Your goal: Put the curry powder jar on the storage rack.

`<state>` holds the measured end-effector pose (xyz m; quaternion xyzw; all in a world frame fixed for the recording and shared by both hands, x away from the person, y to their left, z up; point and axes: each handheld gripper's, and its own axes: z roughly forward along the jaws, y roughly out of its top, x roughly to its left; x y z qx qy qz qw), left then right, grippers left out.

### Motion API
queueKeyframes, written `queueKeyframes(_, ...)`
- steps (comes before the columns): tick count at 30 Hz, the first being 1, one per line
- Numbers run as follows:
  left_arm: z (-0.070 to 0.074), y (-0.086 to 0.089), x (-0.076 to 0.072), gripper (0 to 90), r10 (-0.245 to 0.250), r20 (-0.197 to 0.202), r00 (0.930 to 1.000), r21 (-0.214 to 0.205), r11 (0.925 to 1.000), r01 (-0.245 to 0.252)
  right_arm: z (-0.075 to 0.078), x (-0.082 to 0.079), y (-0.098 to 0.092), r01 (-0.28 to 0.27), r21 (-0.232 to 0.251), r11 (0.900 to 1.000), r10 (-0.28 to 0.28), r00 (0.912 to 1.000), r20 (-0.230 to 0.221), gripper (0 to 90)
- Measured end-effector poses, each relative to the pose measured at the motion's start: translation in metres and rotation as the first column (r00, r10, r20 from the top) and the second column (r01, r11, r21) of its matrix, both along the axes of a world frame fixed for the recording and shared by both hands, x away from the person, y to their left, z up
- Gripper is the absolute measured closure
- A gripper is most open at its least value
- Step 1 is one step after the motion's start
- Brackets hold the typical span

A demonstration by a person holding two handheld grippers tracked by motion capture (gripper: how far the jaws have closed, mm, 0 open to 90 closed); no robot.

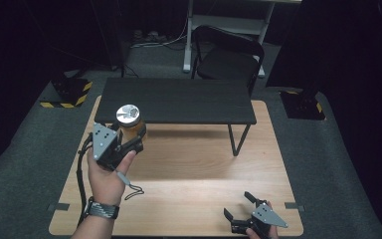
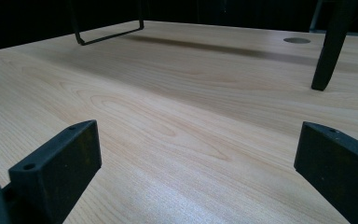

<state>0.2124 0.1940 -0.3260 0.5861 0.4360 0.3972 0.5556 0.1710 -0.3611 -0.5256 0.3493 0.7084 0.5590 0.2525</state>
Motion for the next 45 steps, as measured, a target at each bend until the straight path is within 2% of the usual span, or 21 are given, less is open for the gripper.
queueKeyframes(3, 0.004, -0.004, 0.009, 30.7, 0.008, 0.000, 1.0000, 0.011, 0.9999, -0.008, 0.000, 0.000, 0.000, -0.001, 0.003, 1.0000, 0.001, 1.0000, 0.001, 0.1)
queueKeyframes(9, 0.011, -0.018, 0.038, 30.7, 0.031, 0.003, 0.9995, 0.035, 0.9989, -0.031, -0.002, -0.001, -0.002, -0.005, 0.013, 0.9999, 0.005, 1.0000, 0.005, 0.1)
queueKeyframes(11, 0.011, -0.020, 0.043, 30.7, 0.036, 0.007, 0.9993, 0.036, 0.9987, -0.036, -0.002, -0.001, -0.002, -0.004, 0.015, 0.9999, 0.004, 1.0000, 0.006, 0.1)
queueKeyframes(15, 0.010, -0.027, 0.065, 30.7, 0.050, 0.008, 0.9987, 0.033, 0.9982, -0.051, -0.003, -0.001, -0.003, -0.002, 0.025, 0.9997, 0.002, 1.0000, 0.005, 0.1)
queueKeyframes(19, 0.008, -0.034, 0.084, 30.7, 0.059, -0.005, 0.9982, 0.019, 0.9981, -0.059, -0.004, -0.002, -0.004, 0.000, 0.032, 0.9995, 0.000, 1.0000, 0.008, 0.1)
queueKeyframes(20, 0.007, -0.038, 0.091, 30.7, 0.060, -0.011, 0.9981, 0.021, 0.9980, -0.060, -0.004, -0.002, -0.004, 0.000, 0.031, 0.9995, 0.000, 1.0000, 0.009, 0.1)
queueKeyframes(21, 0.007, -0.038, 0.091, 30.7, 0.060, -0.011, 0.9981, 0.021, 0.9980, -0.060, -0.004, -0.002, -0.004, 0.000, 0.031, 0.9995, 0.000, 1.0000, 0.009, 0.1)
queueKeyframes(24, 0.004, -0.048, 0.104, 30.7, 0.060, -0.028, 0.9978, 0.034, 0.9977, -0.059, -0.003, -0.002, -0.002, -0.001, 0.018, 0.9998, 0.001, 0.9999, 0.014, 0.1)
queueKeyframes(25, 0.050, -0.009, 0.123, 30.7, -0.111, 0.165, 0.9801, 0.778, 0.6254, -0.060, -0.003, -0.002, -0.002, -0.001, 0.017, 0.9999, 0.001, 0.9999, 0.015, 0.1)
queueKeyframes(26, 0.001, -0.053, 0.112, 30.7, 0.061, -0.035, 0.9975, 0.049, 0.9971, -0.059, -0.003, -0.002, -0.002, -0.001, 0.018, 0.9998, 0.001, 0.9999, 0.015, 0.1)
queueKeyframes(29, -0.003, -0.058, 0.118, 30.6, 0.055, -0.038, 0.9977, 0.032, 0.9980, -0.054, -0.004, -0.003, -0.002, 0.004, 0.022, 0.9998, -0.004, 0.9998, 0.019, 0.1)
queueKeyframes(33, -0.007, -0.065, 0.123, 30.6, 0.053, -0.038, 0.9978, 0.035, 0.9980, -0.052, -0.004, -0.004, -0.001, 0.003, 0.012, 0.9999, -0.003, 0.9997, 0.022, 0.1)
queueKeyframes(45, -0.013, -0.069, 0.123, 30.5, 0.071, -0.023, 0.9972, 0.025, 0.9972, -0.071, -0.004, -0.004, -0.001, 0.002, 0.013, 0.9999, -0.002, 0.9997, 0.025, 0.1)
